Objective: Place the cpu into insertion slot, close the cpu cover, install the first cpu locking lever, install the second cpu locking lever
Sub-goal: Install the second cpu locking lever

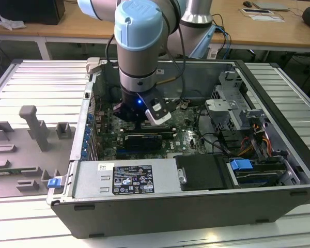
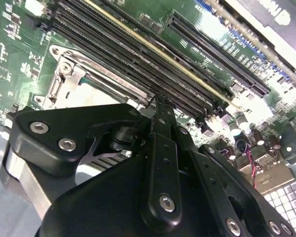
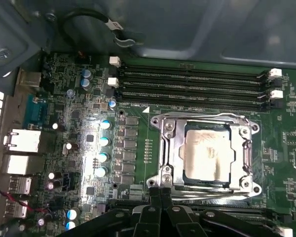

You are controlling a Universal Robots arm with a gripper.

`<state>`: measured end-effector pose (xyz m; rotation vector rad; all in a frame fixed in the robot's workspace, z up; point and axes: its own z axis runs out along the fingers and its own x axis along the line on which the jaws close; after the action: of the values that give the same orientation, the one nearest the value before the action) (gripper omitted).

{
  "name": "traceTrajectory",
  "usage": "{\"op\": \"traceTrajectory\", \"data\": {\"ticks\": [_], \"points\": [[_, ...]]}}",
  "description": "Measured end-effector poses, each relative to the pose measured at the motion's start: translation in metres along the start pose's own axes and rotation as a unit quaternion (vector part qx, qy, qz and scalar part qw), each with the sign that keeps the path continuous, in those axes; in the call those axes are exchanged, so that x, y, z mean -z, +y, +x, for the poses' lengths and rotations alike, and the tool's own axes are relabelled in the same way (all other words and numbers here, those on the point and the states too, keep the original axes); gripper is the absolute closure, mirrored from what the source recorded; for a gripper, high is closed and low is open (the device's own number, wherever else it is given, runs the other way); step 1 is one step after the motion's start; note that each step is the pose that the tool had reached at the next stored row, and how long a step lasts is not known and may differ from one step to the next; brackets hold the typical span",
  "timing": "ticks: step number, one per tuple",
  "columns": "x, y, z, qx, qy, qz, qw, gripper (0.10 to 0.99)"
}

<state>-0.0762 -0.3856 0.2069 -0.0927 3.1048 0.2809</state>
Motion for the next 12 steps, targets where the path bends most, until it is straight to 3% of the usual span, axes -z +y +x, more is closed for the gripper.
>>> {"op": "traceTrajectory", "data": {"ticks": [3, 5, 8, 12], "points": [[-0.0026, -0.0005, 0.0008, 0.000, -0.0006, -0.0046, 1.0000, 0.980], [-0.0044, -0.0008, 0.0019, 0.000, -0.0016, -0.0128, 0.9999, 0.980], [-0.0065, -0.0010, 0.0029, 0.000, -0.0027, -0.0192, 0.9998, 0.980], [-0.0087, -0.0014, 0.0053, 0.000, -0.0032, -0.0213, 0.9998, 0.980]]}}
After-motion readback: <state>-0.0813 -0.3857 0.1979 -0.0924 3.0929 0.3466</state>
